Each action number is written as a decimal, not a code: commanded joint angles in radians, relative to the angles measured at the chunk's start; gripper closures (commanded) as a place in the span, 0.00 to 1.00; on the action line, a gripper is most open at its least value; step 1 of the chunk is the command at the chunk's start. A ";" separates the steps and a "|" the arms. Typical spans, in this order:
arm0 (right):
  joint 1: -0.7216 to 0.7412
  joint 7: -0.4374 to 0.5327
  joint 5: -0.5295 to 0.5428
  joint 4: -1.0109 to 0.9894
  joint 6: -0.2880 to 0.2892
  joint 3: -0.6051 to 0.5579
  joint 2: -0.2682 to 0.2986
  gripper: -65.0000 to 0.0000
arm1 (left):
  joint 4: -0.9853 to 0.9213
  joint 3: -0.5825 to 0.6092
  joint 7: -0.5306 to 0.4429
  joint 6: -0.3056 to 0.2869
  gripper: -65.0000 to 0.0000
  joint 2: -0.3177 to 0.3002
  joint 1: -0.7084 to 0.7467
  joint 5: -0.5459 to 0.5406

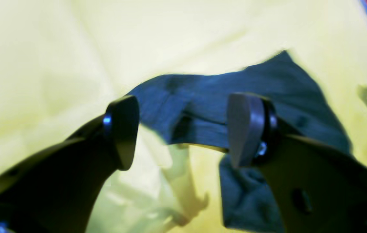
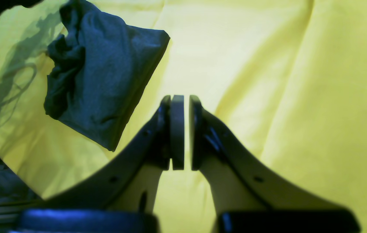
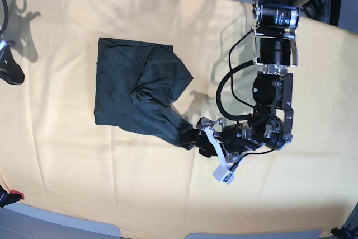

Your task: Fold the T-shirt properly

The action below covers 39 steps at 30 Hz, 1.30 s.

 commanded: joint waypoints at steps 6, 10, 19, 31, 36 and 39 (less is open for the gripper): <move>0.005 0.022 0.026 0.015 0.001 0.007 0.023 0.91 | 0.016 0.034 0.245 -0.233 0.65 0.002 -0.042 -0.609; 0.005 0.022 0.026 0.015 0.001 0.007 0.023 0.91 | 0.016 0.132 0.245 -0.233 0.62 0.002 -0.042 -0.748; 0.005 0.022 0.026 0.015 0.001 0.007 0.023 0.91 | 0.016 0.375 0.245 -0.233 0.52 0.003 -0.046 -0.544; 0.005 0.022 0.026 0.015 0.001 0.007 0.023 0.91 | 0.016 0.404 0.065 -0.233 0.52 0.008 -0.056 -0.206; 0.005 0.022 0.026 0.015 0.001 0.007 0.023 0.91 | 0.016 0.404 0.046 -0.233 0.71 0.011 -0.056 -0.195; 0.006 0.022 0.026 0.015 0.001 0.007 0.023 0.91 | 0.016 0.404 0.047 -0.233 1.00 0.010 -0.056 -0.196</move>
